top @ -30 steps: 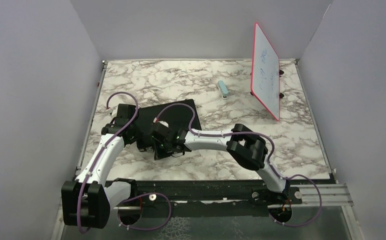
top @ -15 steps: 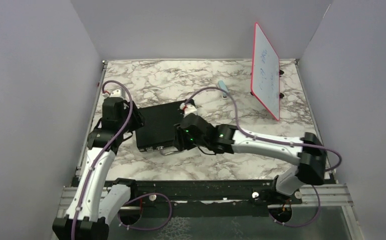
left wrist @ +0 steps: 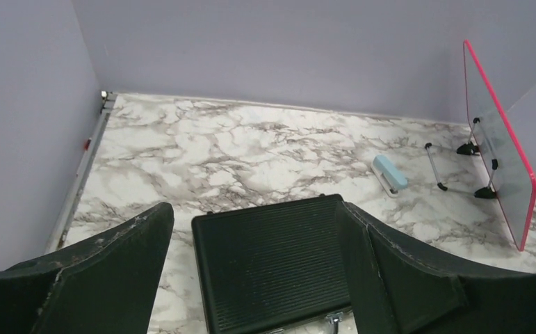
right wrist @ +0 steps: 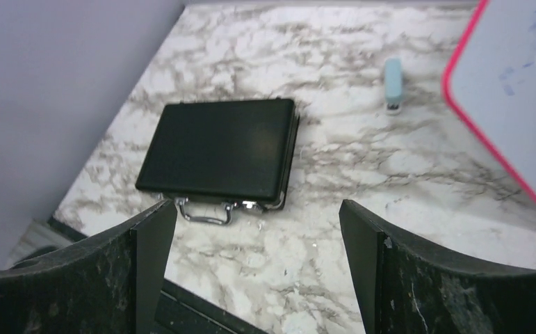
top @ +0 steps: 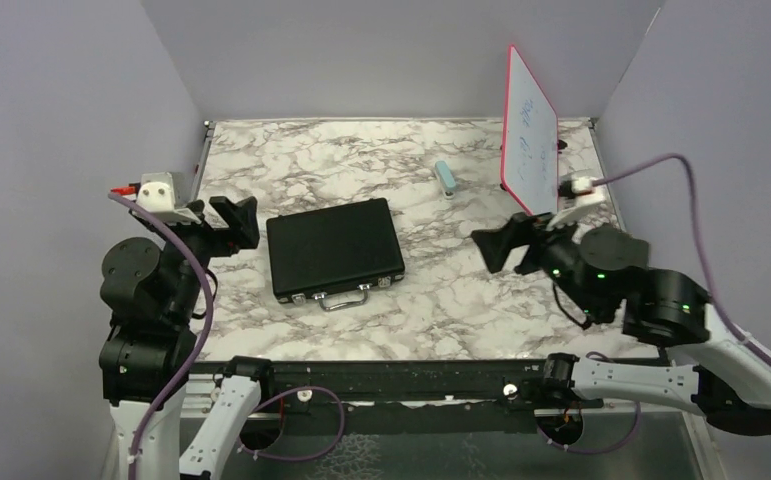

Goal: Pack up texas hold em set

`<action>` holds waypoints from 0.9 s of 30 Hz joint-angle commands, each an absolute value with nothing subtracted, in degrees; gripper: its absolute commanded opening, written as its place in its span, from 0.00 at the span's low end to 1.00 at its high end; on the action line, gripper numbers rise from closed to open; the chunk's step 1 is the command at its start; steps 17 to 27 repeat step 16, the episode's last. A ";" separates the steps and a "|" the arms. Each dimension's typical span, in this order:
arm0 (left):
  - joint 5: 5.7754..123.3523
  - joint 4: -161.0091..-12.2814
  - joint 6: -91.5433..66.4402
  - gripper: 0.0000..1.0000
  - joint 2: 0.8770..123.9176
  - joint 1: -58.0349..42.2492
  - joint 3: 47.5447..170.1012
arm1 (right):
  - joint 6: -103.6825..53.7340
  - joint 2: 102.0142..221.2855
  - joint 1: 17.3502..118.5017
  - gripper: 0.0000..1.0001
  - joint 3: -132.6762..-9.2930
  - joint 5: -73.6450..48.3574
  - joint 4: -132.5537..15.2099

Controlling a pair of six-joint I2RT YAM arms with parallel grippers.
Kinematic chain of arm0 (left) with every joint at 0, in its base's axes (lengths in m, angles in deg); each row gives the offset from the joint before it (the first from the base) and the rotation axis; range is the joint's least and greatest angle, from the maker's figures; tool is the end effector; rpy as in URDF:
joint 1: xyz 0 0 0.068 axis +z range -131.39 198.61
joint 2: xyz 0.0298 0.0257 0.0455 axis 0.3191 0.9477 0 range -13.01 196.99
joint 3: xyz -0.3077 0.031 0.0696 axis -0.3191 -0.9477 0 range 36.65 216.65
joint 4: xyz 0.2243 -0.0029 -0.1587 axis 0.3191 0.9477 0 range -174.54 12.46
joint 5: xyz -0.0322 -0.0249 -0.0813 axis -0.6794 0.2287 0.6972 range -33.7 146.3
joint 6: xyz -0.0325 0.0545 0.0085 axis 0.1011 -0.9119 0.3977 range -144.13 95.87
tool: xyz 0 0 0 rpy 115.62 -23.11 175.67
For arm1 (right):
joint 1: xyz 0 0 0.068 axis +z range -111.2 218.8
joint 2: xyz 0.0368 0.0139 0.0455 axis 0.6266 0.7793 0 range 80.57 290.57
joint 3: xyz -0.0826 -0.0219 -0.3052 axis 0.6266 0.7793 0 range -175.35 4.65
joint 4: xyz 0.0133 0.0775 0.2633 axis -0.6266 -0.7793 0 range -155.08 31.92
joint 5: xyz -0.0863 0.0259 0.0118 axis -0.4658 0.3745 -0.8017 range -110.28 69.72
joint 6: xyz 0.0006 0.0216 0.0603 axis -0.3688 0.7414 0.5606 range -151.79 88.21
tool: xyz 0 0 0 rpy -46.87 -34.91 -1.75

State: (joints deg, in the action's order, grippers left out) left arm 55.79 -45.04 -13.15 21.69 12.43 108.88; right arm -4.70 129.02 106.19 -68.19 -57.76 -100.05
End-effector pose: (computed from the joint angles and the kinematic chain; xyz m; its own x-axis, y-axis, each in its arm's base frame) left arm 0.0578 -0.0058 0.4908 -0.0524 -0.1859 -0.9812 0.0904 0.9776 -0.1901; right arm 0.0795 0.1121 0.4723 -0.3355 0.1344 -0.9324 -0.4008 0.8753 0.2704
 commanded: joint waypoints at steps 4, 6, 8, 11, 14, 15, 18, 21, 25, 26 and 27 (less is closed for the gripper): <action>49.72 -41.47 -15.52 0.91 21.20 11.02 117.94 | -9.46 121.35 106.17 0.89 -75.89 -69.97 -108.52; 48.85 -41.14 -15.92 0.91 20.97 10.81 118.60 | -10.71 119.15 106.21 0.89 -76.30 -70.66 -107.28; 48.68 -40.80 -15.89 0.91 20.92 10.78 118.82 | -11.38 117.52 106.20 0.89 -76.25 -70.74 -106.36; 49.15 -40.32 -15.89 0.92 20.76 10.79 118.70 | -11.04 116.47 106.18 0.89 -76.23 -70.90 -106.22; 49.39 -39.91 -15.86 0.92 20.74 10.79 118.28 | -10.88 116.36 106.14 0.89 -75.58 -71.18 -105.97; 49.56 -39.83 -15.80 0.92 20.70 10.79 118.11 | -10.62 116.68 106.15 0.89 -75.44 -71.50 -106.20; 49.68 -39.79 -15.78 0.92 20.74 10.78 117.86 | -10.04 116.88 106.16 0.90 -75.39 -71.68 -106.42; 49.68 -39.79 -15.78 0.92 20.74 10.78 117.86 | -10.04 116.88 106.16 0.90 -75.39 -71.68 -106.42; 49.68 -39.79 -15.78 0.92 20.74 10.78 117.86 | -10.04 116.88 106.16 0.90 -75.39 -71.68 -106.42; 49.68 -39.79 -15.78 0.92 20.74 10.78 117.86 | -10.04 116.88 106.16 0.90 -75.39 -71.68 -106.42; 49.68 -39.79 -15.78 0.92 20.74 10.78 117.86 | -10.04 116.88 106.16 0.90 -75.39 -71.68 -106.42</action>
